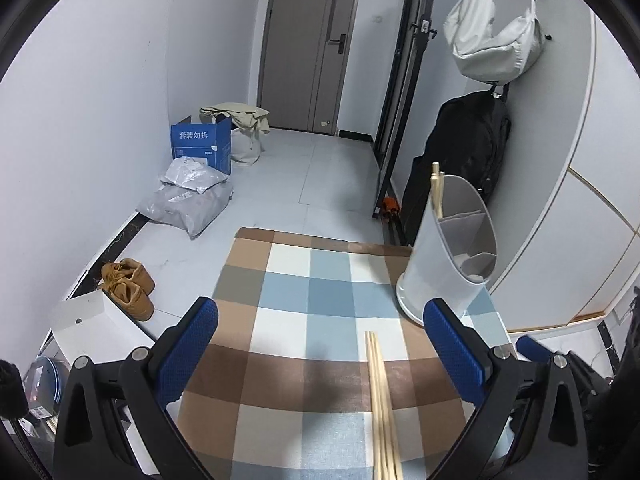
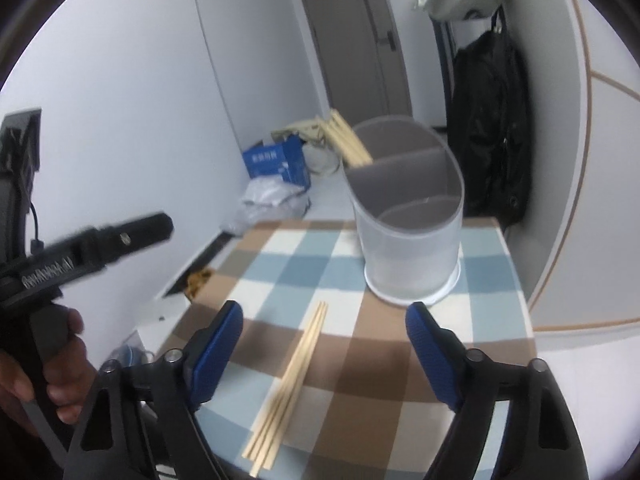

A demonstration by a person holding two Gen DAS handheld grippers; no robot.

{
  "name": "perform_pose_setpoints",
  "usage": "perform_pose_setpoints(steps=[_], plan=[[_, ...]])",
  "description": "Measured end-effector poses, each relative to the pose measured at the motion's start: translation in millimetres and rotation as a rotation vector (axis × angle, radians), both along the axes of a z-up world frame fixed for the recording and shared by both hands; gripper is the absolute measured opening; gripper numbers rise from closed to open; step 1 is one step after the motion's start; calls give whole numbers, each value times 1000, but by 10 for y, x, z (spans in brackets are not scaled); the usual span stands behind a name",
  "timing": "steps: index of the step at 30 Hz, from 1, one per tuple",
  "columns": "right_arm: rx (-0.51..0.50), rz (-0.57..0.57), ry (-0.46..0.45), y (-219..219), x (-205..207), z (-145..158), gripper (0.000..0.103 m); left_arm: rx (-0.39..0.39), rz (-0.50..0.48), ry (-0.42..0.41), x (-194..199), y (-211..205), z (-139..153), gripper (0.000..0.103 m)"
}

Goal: Organize utensils
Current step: 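Move both open tools back toward the chopsticks on the rug, then lower the right tool onto the chopsticks and grasp one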

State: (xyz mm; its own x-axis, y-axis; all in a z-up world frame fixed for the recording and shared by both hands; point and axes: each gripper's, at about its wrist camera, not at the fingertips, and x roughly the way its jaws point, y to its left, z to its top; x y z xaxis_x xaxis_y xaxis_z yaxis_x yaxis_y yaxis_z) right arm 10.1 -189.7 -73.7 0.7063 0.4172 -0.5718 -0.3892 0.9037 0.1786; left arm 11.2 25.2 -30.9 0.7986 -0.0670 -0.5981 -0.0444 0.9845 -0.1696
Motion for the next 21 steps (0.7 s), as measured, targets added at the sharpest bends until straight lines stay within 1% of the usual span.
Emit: perform_pose_setpoints(steps=[3,5,7,8,11,13,16,21], plan=[[-38,11,39,86,73,-112,71,7,12,14,35,39,-31,100],[-59,16,63,144,123,-183,70,2,26,33,63,85,-57,100],[-81,19,88,199,172,-250,62,-1,37,46,92,151,-101,100],[-92,21,107,229,204,-292,61,-3,44,50,99,177,-110,100],[-133,22,164,319,316,-427,52,-20,62,64,111,265,-138,100],[-160,30,205,381,400,-514,43,-21,68,67,123,302,-148,100],[-205,41,253,480,536,-631,36,-18,74,67,139,342,-145,100],[-249,58,322,630,708,-803,21,-41,88,80,194,482,-173,100]])
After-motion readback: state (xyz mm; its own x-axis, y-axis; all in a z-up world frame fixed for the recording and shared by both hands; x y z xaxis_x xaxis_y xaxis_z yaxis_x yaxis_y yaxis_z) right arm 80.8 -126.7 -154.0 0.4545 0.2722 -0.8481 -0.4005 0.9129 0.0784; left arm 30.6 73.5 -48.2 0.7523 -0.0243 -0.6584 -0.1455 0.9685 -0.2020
